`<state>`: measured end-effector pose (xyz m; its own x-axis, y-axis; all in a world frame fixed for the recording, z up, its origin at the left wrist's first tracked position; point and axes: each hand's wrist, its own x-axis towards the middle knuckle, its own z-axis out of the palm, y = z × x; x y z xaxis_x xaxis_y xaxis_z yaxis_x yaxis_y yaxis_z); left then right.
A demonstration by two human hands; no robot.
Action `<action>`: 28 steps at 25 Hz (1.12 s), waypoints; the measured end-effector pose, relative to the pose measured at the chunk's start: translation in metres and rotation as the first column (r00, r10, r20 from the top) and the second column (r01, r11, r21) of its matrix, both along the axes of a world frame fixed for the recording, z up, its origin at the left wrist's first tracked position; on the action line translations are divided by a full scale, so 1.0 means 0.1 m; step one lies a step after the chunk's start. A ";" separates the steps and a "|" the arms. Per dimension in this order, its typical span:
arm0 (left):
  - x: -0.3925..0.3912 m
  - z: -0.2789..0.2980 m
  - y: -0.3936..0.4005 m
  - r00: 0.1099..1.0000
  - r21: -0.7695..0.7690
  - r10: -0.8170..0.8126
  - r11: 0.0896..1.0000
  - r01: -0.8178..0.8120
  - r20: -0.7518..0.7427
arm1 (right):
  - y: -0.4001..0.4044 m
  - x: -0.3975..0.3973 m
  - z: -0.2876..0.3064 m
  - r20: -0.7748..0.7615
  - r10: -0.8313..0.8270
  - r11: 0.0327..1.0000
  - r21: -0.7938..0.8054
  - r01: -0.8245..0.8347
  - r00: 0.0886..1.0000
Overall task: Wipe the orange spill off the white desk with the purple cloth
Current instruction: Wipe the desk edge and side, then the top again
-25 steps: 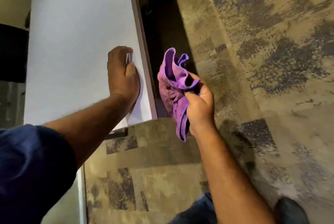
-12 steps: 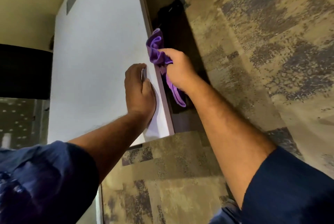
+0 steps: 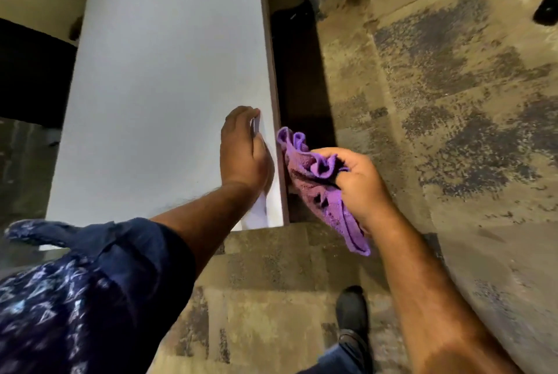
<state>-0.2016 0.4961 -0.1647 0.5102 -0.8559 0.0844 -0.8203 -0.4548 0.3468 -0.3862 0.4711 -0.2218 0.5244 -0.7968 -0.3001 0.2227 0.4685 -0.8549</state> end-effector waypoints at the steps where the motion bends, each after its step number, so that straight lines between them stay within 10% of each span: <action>1: 0.01 0.01 -0.01 1.000 -0.010 0.003 1.000 -0.004 -0.007 | -0.03 -0.01 0.06 0.002 -0.072 0.997 0.034 0.071 0.997; 10: 0.13 -0.01 0.00 1.000 -0.050 0.026 0.998 -0.026 0.001 | -0.87 0.87 0.83 -0.265 -0.257 0.895 -0.428 0.126 0.930; 13: 0.17 -0.01 -0.01 0.999 -0.089 0.037 0.995 -0.039 -0.020 | -1.25 1.43 0.89 -0.483 -0.282 0.716 -0.681 -0.153 0.829; 17: 0.18 0.01 0.00 0.997 -0.154 -0.006 0.988 -0.006 -0.080 | -1.42 1.90 0.62 -0.891 -0.086 0.424 -0.438 -0.793 0.446; 21: 0.30 0.10 0.06 0.943 -0.177 -0.033 0.984 -0.028 -0.330 | -1.43 1.93 0.67 -0.953 -0.116 0.371 -0.303 -0.878 0.280; 24: 0.56 0.26 0.36 0.681 -0.253 -0.065 0.950 -0.181 -0.730 | -1.38 1.96 0.75 -0.966 -0.192 0.359 -0.233 -0.904 0.173; 28: 1.51 0.25 1.19 0.766 -0.295 0.252 0.816 -0.497 -0.592 | -1.27 1.95 0.77 -0.914 -0.331 0.301 -0.339 -0.891 0.236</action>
